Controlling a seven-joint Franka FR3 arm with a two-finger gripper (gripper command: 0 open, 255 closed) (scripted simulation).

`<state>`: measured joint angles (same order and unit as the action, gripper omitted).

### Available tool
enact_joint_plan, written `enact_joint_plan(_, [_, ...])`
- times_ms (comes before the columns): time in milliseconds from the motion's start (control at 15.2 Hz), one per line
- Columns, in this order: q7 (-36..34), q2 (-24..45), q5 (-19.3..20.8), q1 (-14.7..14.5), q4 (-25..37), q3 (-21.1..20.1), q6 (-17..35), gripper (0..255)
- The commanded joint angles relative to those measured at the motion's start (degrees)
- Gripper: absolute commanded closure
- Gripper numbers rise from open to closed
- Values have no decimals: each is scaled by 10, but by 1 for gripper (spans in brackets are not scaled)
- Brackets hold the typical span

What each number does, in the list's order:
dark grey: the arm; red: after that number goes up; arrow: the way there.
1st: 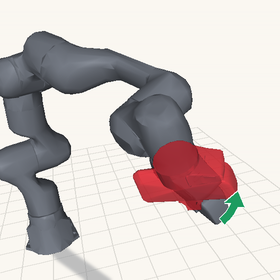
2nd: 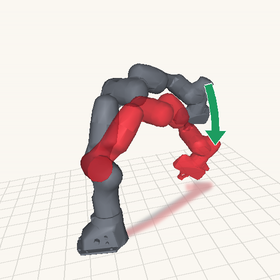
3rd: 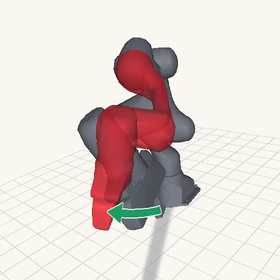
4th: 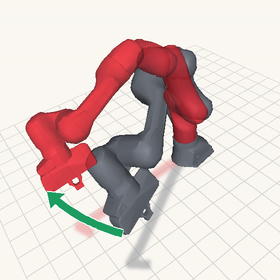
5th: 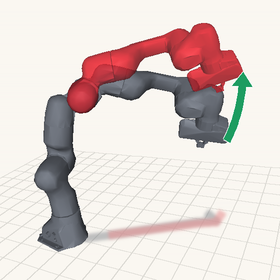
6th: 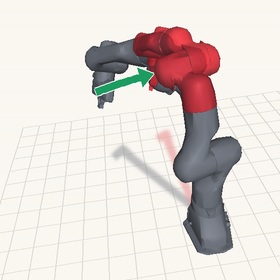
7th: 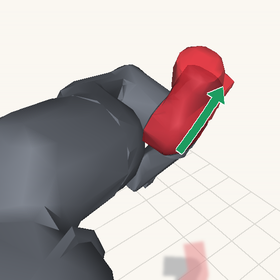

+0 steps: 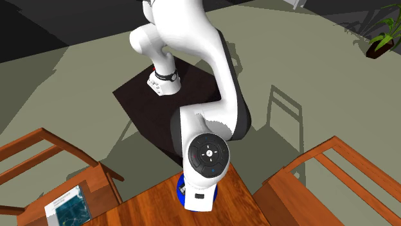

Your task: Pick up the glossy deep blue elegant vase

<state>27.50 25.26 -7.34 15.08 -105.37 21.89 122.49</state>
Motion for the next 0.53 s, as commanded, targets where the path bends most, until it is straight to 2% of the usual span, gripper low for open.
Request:
enact_joint_plan(0, [0,0,0,0,0,0,0,255])
enact_joint_plan(462, [0,-4,2,0,2,1,-6,255])
